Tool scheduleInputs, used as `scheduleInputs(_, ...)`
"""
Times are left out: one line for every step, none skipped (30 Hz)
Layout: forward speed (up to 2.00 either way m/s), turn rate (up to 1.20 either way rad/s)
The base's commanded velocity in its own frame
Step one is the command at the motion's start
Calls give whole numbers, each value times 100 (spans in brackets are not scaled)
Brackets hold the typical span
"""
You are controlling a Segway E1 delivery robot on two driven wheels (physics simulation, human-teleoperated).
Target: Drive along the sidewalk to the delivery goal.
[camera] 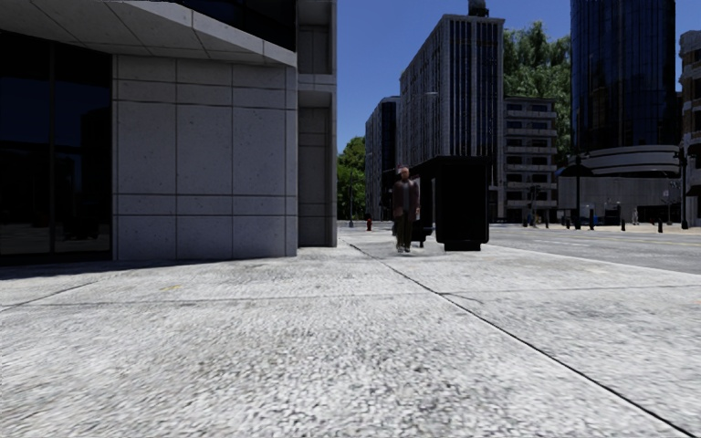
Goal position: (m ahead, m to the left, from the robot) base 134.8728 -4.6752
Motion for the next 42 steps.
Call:
scheduleInputs(200, 0)
scheduleInputs(200, 0)
scheduleInputs(200, 0)
scheduleInputs(200, 0)
scheduleInputs(200, 0)
scheduleInputs(200, 0)
scheduleInputs(200, 0)
scheduleInputs(200, 0)
scheduleInputs(200, 0)
scheduleInputs(200, 0)
scheduleInputs(200, 0)
scheduleInputs(200, 0)
scheduleInputs(200, 3)
scheduleInputs(200, 10)
scheduleInputs(200, 10)
scheduleInputs(200, 12)
scheduleInputs(200, 13)
scheduleInputs(200, 13)
scheduleInputs(200, 13)
scheduleInputs(200, 13)
scheduleInputs(200, 13)
scheduleInputs(200, 13)
scheduleInputs(200, 13)
scheduleInputs(200, 13)
scheduleInputs(200, 13)
scheduleInputs(200, 13)
scheduleInputs(200, 13)
scheduleInputs(200, 13)
scheduleInputs(200, 13)
scheduleInputs(200, 13)
scheduleInputs(200, 13)
scheduleInputs(200, 13)
scheduleInputs(200, 13)
scheduleInputs(200, 13)
scheduleInputs(200, 13)
scheduleInputs(200, 13)
scheduleInputs(200, 13)
scheduleInputs(200, 13)
scheduleInputs(200, 13)
scheduleInputs(200, 13)
scheduleInputs(200, 13)
scheduleInputs(200, 13)
